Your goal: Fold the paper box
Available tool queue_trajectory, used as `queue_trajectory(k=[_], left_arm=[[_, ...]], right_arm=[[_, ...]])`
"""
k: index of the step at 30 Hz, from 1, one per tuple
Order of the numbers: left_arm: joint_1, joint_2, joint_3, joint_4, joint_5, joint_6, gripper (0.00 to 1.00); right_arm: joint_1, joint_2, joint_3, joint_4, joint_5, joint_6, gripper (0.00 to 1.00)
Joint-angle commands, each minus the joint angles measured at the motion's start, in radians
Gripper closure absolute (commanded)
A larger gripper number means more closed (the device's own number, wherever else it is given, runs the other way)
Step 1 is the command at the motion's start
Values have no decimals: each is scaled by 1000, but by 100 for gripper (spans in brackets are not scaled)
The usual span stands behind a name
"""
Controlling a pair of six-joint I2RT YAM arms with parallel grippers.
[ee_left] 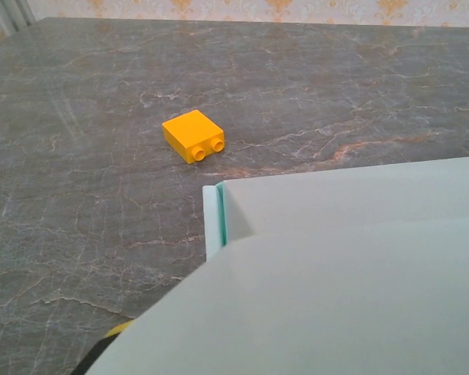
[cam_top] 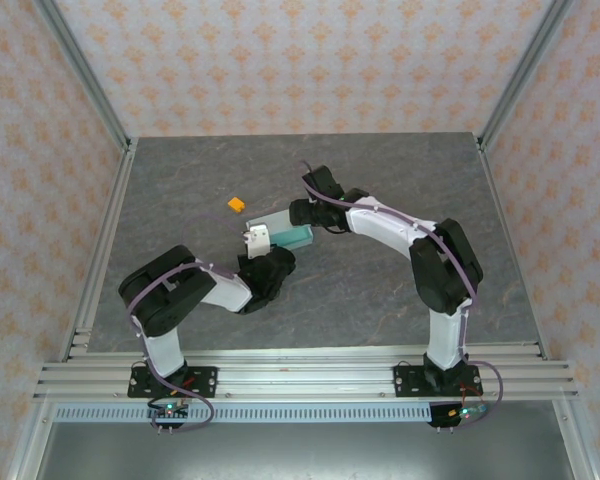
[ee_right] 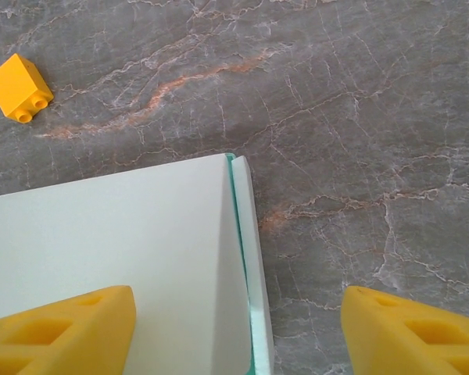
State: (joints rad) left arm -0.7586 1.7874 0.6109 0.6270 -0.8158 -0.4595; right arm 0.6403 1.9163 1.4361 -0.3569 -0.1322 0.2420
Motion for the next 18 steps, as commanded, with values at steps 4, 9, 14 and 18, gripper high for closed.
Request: queue_trajectory(k=[4, 9, 14, 18], left_arm=[[1, -80, -43, -51, 8, -36, 77], [-2, -91, -49, -63, 35, -38, 68], [-4, -117, -68, -75, 79, -45, 62], [-6, -163, -96, -98, 128, -52, 58]], right_arm=[[-4, 31, -25, -14, 9, 17, 31], [-4, 36, -14, -12, 2, 19, 32], [-3, 39, -13, -7, -5, 24, 33], [-4, 42, -10, -10, -6, 24, 33]])
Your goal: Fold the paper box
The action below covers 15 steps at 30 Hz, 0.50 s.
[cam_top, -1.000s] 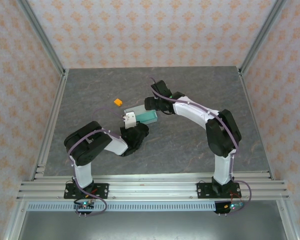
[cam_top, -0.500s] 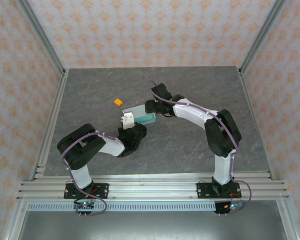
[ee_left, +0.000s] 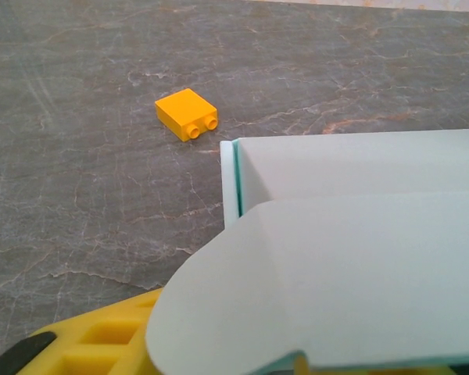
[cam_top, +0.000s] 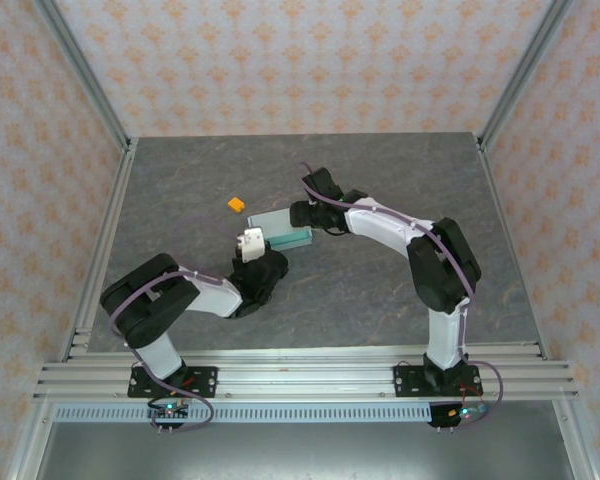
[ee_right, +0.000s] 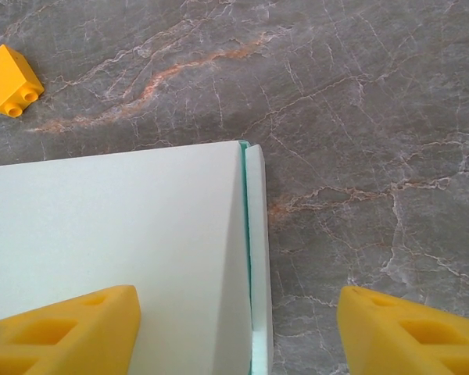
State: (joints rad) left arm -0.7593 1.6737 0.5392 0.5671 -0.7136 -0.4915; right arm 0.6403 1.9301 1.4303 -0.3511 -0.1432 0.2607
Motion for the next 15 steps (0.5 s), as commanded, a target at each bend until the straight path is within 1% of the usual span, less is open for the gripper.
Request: queue_trajectory(k=[1, 6, 9, 12, 15], left_arm=[[-6, -62, -29, -52, 41, -20, 57], [-6, -127, -72, -90, 132, -30, 52], [-5, -180, -88, -154, 198, -28, 49], [-6, -279, -104, -252, 291, -34, 44], [-6, -433, -112, -390, 374, -38, 40]], right_arm=[[-4, 28, -2, -15, 5, 6, 33], [-4, 31, 9, -21, 1, 7, 33], [-3, 30, 13, -23, 2, 6, 33], [-4, 32, 19, -28, 2, 6, 33], [-3, 29, 22, -28, 3, 4, 33]])
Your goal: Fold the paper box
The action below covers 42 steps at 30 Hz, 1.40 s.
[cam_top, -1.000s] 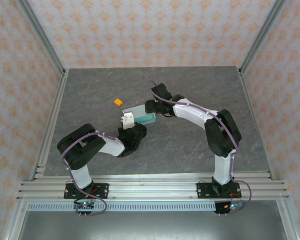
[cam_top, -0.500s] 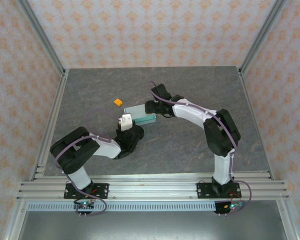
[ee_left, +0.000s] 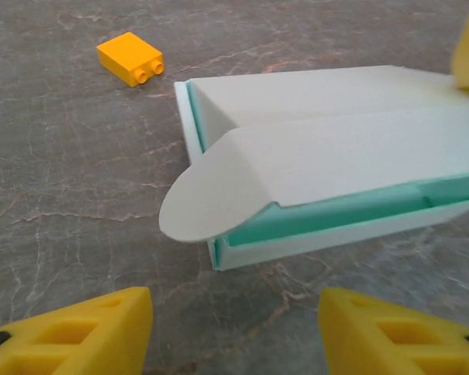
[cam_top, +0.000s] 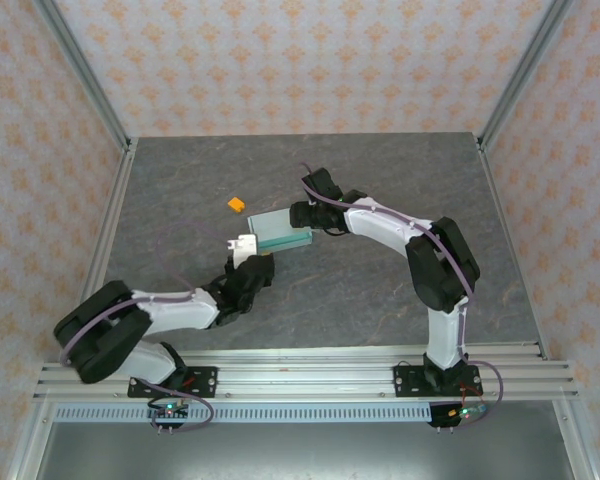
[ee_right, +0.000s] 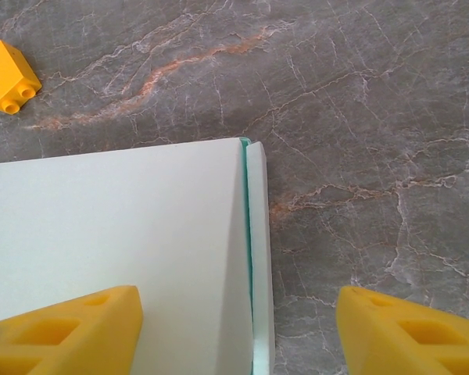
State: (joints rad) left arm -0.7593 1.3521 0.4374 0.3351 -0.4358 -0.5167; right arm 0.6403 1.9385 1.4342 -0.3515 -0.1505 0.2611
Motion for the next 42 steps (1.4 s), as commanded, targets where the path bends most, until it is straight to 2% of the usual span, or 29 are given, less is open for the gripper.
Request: queue_trajectory(k=[1, 5, 9, 14, 18, 22, 25, 31, 42], left_arm=[[-6, -174, -7, -212, 124, -12, 38], [5, -392, 48, -417, 182, 5, 34], [108, -435, 143, -530, 256, 20, 33], [286, -253, 274, -485, 403, 40, 31], [358, -47, 410, -465, 476, 63, 31], [376, 115, 499, -478, 480, 89, 31], [378, 181, 492, -474, 482, 91, 31], [378, 228, 412, -427, 472, 82, 32], [370, 319, 315, -317, 519, 44, 37]], right_arm=[[-3, 19, 19, -27, 10, 4, 33], [-4, 19, 25, -25, 2, 1, 34], [-4, 16, 28, -23, 7, -7, 34], [-3, 14, 30, -21, 11, -13, 34], [-3, 19, 34, -24, 17, -16, 34], [-3, 32, 34, -24, 23, -19, 34], [-3, 48, 34, -26, 30, -25, 34], [-4, 69, -2, -17, 52, -39, 35], [-4, 116, -71, 11, 91, -52, 37]])
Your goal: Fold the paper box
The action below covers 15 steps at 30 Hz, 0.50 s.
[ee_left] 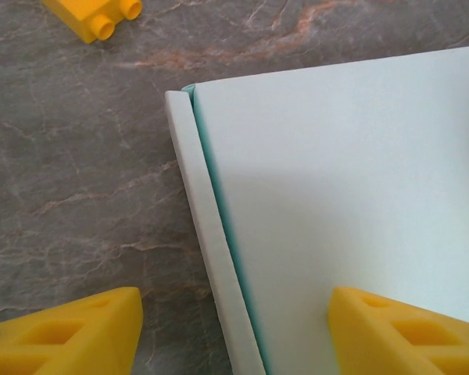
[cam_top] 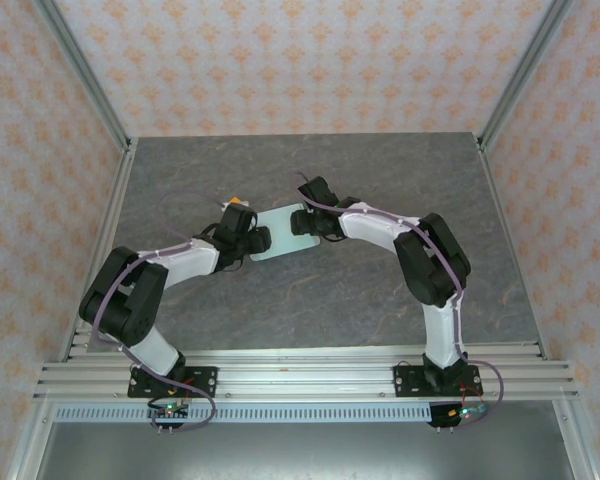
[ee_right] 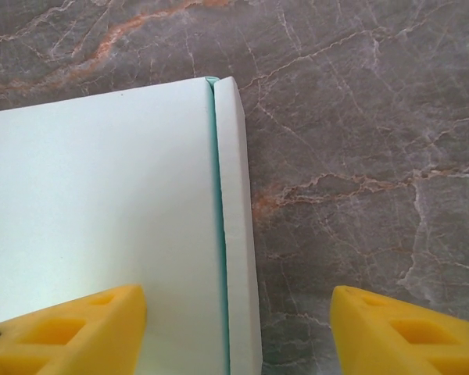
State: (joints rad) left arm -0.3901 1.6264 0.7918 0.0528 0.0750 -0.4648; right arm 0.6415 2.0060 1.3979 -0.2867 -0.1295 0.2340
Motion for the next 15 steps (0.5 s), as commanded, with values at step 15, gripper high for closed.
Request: queue_trajectory(k=[15], left_arm=[[4, -92, 79, -87, -78, 58, 28]], right_arm=[[-5, -76, 53, -110, 30, -114, 35]])
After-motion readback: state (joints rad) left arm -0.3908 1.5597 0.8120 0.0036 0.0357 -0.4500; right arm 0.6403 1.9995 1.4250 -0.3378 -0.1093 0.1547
